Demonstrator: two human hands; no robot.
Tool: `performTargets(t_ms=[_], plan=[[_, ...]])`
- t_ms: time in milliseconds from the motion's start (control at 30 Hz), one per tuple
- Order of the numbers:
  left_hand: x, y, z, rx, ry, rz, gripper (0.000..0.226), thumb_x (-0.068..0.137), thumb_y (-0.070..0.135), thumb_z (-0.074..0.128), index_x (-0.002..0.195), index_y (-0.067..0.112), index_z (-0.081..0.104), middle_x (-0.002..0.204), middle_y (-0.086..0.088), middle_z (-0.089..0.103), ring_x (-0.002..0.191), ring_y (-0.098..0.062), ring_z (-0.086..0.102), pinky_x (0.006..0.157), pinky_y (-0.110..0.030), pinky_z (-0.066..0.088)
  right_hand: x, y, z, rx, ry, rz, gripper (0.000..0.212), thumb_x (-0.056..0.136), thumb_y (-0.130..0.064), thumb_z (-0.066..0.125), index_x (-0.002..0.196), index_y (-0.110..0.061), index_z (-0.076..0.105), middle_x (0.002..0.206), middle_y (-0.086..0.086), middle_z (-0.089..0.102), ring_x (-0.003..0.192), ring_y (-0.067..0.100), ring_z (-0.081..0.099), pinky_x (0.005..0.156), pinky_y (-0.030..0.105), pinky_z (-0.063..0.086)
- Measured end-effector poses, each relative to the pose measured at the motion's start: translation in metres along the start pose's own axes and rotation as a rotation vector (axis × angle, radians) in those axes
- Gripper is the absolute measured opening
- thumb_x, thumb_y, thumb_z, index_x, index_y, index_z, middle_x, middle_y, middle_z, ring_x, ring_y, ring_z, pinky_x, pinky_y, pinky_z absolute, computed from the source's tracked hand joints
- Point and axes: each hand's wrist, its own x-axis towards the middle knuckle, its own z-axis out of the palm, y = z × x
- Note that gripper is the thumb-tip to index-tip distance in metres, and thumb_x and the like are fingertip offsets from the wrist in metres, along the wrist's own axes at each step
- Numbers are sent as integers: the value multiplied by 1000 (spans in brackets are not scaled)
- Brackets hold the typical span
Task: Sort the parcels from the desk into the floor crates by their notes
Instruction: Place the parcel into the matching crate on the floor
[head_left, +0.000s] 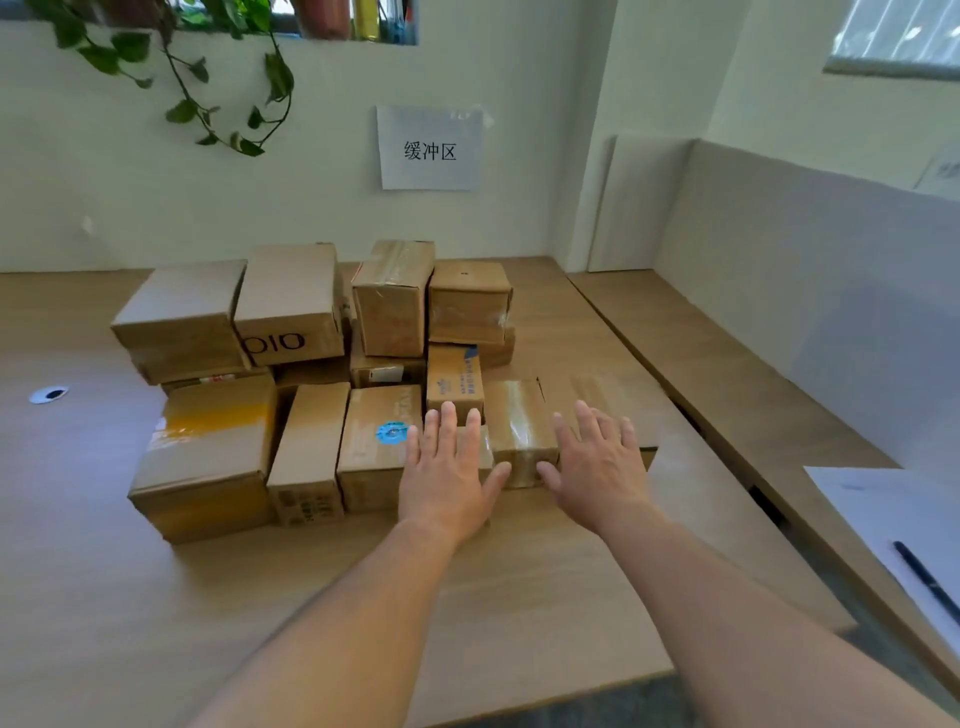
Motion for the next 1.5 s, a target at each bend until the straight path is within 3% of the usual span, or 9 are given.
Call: performTargets(t_ms=[267, 600, 767, 933, 1233, 1300, 1367, 1433, 1500], plan=[[39, 75, 30, 36, -92, -14, 71, 100, 58, 14, 153, 20, -15, 158, -10, -24, 147, -25, -21, 119, -42, -12, 22, 101, 27, -33, -103, 30, 66, 100, -49, 34, 154, -19, 11, 162, 11, 5, 149, 29, 4, 120, 50, 4], [72, 105, 50, 45, -139, 48, 67, 102, 53, 14, 153, 21, -15, 159, -9, -23, 146, -24, -23, 118, -41, -14, 39, 133, 47, -8, -143, 83, 65, 101, -49, 34, 154, -19, 12, 162, 11, 5, 149, 29, 5, 120, 49, 5], [88, 124, 73, 114, -202, 28, 66, 103, 46, 20, 155, 15, -7, 159, -12, -22, 147, -27, -20, 118, -43, -13, 56, 162, 69, -13, -204, 5, 59, 102, -46, 32, 154, -25, 14, 161, 13, 4, 148, 31, 4, 119, 50, 4], [110, 142, 89, 179, -246, -107, 73, 100, 51, 28, 155, 10, 2, 159, -14, -21, 147, -28, -20, 118, -46, -12, 97, 187, 89, 15, -263, -155, 54, 102, -46, 32, 152, -34, 15, 162, 13, 0, 148, 31, 1, 119, 52, 4], [138, 193, 101, 177, -245, -175, 88, 92, 70, 21, 155, 10, 9, 160, -14, -20, 146, -27, -23, 118, -43, -14, 145, 249, 92, -16, -287, -228, 65, 94, -68, 24, 149, -34, 27, 161, 13, 8, 148, 32, 6, 118, 56, 8], [144, 200, 98, 49, -236, -186, 78, 95, 65, 25, 153, 13, 18, 161, -11, -16, 149, -25, -10, 120, -39, -4, 154, 253, 85, 1, -299, -212, 63, 95, -65, 25, 144, -28, 40, 161, 14, 11, 148, 32, 9, 118, 54, 10], [152, 204, 95, -144, -222, -243, 67, 100, 55, 30, 152, 15, 20, 163, -7, -9, 148, -24, 13, 116, -38, 19, 162, 252, 80, 47, -293, -187, 61, 97, -60, 32, 139, -18, 46, 158, 16, 18, 145, 32, 18, 116, 48, 18], [161, 207, 93, -331, -219, -336, 68, 101, 46, 35, 155, 15, 8, 163, -5, -1, 145, -24, 24, 110, -37, 31, 170, 252, 80, 177, -319, -124, 70, 96, -53, 45, 147, -8, 31, 155, 16, 26, 141, 30, 28, 113, 43, 28], [171, 207, 94, -454, -247, -444, 76, 101, 41, 42, 155, 14, -3, 161, -9, 15, 142, -26, 31, 110, -37, 32, 177, 252, 82, 374, -402, -22, 85, 93, -47, 56, 153, -6, 12, 155, 14, 27, 141, 29, 30, 112, 42, 32]])
